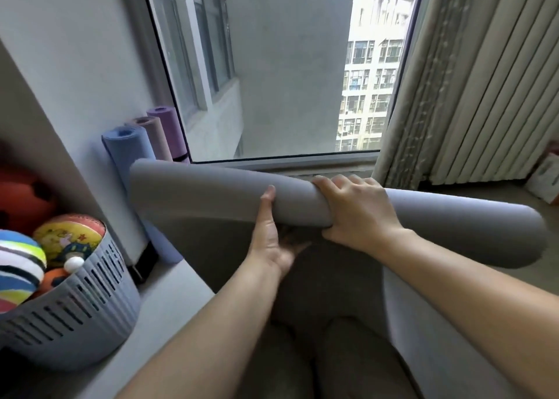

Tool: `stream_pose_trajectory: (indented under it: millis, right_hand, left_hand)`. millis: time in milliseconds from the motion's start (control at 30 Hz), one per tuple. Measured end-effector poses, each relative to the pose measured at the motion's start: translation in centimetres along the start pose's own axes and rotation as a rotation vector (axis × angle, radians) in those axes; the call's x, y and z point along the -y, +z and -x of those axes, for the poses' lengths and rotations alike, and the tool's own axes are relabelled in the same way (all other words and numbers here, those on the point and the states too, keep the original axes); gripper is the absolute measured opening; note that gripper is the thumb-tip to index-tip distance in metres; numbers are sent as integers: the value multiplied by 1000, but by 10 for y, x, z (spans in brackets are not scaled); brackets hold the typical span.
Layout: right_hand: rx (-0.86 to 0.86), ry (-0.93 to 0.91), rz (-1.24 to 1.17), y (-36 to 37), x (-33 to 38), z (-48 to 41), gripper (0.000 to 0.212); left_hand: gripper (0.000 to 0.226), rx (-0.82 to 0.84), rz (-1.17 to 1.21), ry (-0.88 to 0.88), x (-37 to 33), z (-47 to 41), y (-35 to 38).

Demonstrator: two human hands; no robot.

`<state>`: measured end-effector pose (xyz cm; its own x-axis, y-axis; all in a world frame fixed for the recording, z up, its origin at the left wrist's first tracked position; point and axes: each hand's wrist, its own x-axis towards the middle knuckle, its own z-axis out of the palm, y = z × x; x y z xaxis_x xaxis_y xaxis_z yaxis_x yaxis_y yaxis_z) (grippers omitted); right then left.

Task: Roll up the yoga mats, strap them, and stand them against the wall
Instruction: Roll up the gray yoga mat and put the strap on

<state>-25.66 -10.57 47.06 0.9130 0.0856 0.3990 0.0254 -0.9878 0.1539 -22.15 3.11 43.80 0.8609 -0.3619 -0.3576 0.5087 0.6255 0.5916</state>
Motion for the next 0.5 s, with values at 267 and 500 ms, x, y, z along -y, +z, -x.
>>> stream_pose_trajectory:
  millis: [267, 500]
  right_hand:
    - [-498, 44, -28, -31, -12, -40, 80]
    - [-277, -9, -97, 7, 7, 17, 80]
  left_hand:
    - [60, 306, -87, 312, -61, -13, 45]
    - [84, 86, 29, 203, -3, 7, -15]
